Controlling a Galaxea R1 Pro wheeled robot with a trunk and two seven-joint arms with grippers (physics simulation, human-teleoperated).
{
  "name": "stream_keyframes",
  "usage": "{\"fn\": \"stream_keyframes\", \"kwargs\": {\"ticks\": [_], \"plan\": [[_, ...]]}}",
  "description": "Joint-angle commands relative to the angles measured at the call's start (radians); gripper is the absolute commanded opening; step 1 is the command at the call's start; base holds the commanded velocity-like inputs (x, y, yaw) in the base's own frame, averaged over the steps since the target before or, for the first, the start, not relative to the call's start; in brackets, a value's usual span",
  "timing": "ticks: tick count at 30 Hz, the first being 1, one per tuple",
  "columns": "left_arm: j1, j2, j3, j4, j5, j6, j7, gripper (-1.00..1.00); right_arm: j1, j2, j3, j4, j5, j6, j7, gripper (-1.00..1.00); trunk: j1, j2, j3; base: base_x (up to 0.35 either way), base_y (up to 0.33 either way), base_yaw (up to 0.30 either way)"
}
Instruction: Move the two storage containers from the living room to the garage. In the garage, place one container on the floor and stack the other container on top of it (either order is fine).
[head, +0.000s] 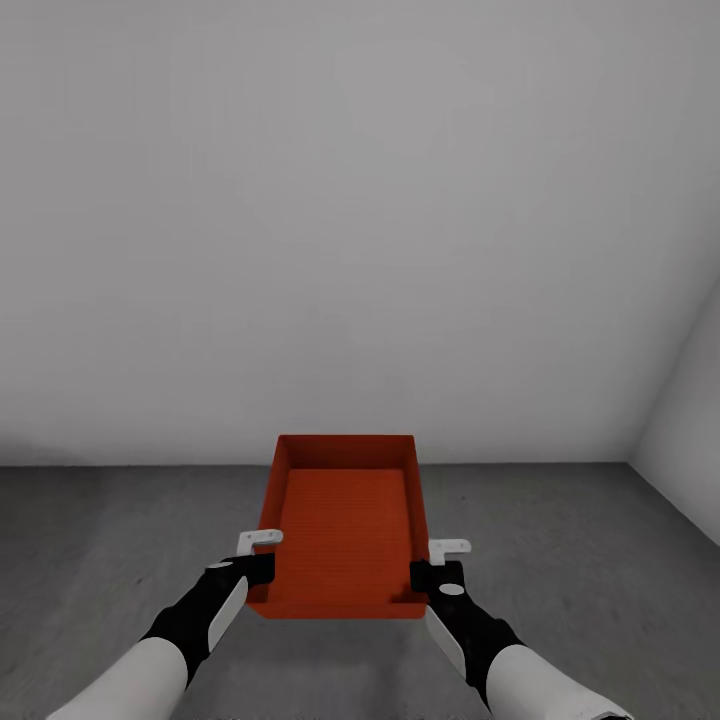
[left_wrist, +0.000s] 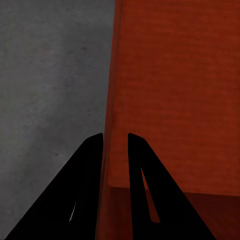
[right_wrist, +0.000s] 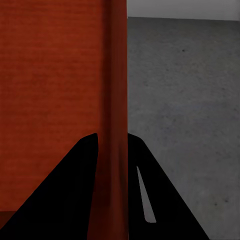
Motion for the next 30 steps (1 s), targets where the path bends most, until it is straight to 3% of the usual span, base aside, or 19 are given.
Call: {"fn": "stream_keyframes", "kwargs": {"ticks": [1, 30], "plan": [[-0.001, 0.008, 0.02, -0.005, -0.006, -0.045, 0.015, -1.0, 0.0, -0.001, 0.02, 0.001, -0.029, 0.002, 0.002, -1.0, 0.0, -0.001, -0.003, 0.0, 0.0, 0.0], [-0.001, 0.008, 0.02, -0.005, -0.006, -0.046, 0.015, -1.0, 0.0, -0.001, 0.021, 0.001, -0.029, 0.002, 0.002, -1.0, 0.0, -0.001, -0.05, 0.0, 0.0, 0.0]]}}
